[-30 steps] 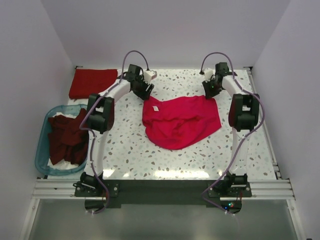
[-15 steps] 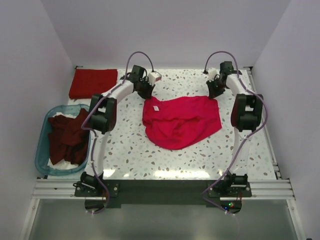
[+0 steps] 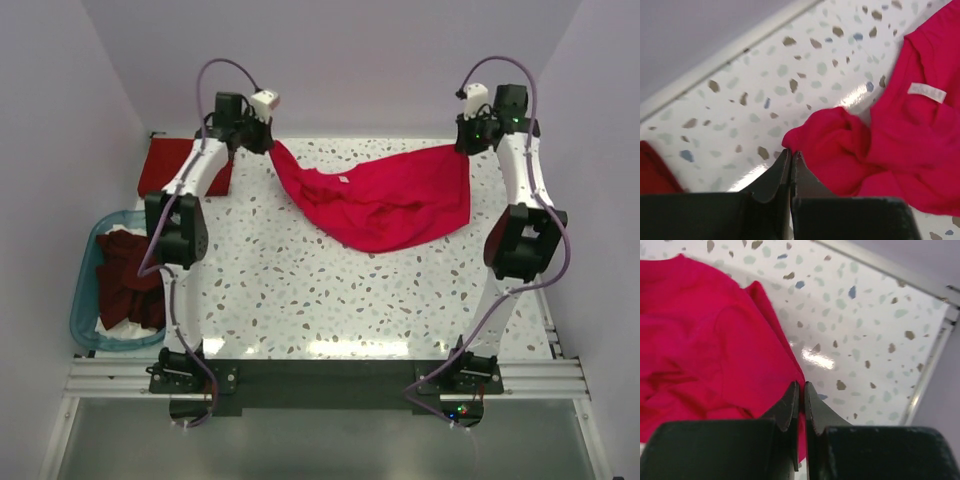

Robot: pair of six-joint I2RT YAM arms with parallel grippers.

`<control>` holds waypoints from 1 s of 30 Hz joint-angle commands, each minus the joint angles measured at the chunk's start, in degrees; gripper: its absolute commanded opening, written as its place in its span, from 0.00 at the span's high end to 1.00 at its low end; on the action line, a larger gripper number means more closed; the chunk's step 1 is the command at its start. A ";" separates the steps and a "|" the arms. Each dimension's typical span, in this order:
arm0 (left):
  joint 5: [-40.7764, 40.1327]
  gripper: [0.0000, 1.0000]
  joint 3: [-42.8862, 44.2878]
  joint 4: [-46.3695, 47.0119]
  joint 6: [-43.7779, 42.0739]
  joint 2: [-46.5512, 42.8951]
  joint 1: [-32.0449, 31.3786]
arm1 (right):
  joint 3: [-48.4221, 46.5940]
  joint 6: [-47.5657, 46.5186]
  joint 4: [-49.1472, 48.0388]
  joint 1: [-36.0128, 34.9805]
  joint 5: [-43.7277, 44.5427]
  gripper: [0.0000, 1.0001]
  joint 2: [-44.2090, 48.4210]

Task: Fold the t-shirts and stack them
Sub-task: Flatten the tshirt out

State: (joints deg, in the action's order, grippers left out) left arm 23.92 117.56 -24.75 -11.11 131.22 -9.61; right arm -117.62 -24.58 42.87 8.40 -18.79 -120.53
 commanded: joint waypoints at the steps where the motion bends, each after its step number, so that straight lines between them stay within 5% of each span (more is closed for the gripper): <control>1: 3.59 1.00 1.37 9.97 3.55 -11.23 2.21 | -3.23 2.52 -4.64 1.79 -3.71 1.00 8.63; 12: 10.42 1.00 -23.06 5.79 3.74 -36.98 14.61 | 13.47 -6.44 -0.26 5.75 -5.55 1.00 27.09; 17: 17.29 1.00 -34.73 -11.25 -9.49 -48.94 18.40 | 17.94 -9.16 5.81 5.75 -6.52 1.00 30.17; 23: 12.74 1.00 -53.88 -23.50 -27.63 -59.65 18.40 | 23.74 -14.69 16.42 5.31 -13.63 1.00 26.85; 27: 9.57 1.00 -59.19 -21.66 -27.57 -61.08 18.40 | 27.18 -15.42 19.01 5.31 -14.17 1.00 24.03; 30: 11.22 1.00 -55.35 -16.13 -21.68 -56.35 18.22 | 25.26 -11.99 15.41 5.31 -14.00 1.00 22.46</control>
State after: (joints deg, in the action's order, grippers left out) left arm 34.54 58.33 -46.33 -33.65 72.66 8.56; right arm -90.19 -37.32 59.48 13.82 -29.82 -98.26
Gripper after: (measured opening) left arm 0.021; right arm 0.028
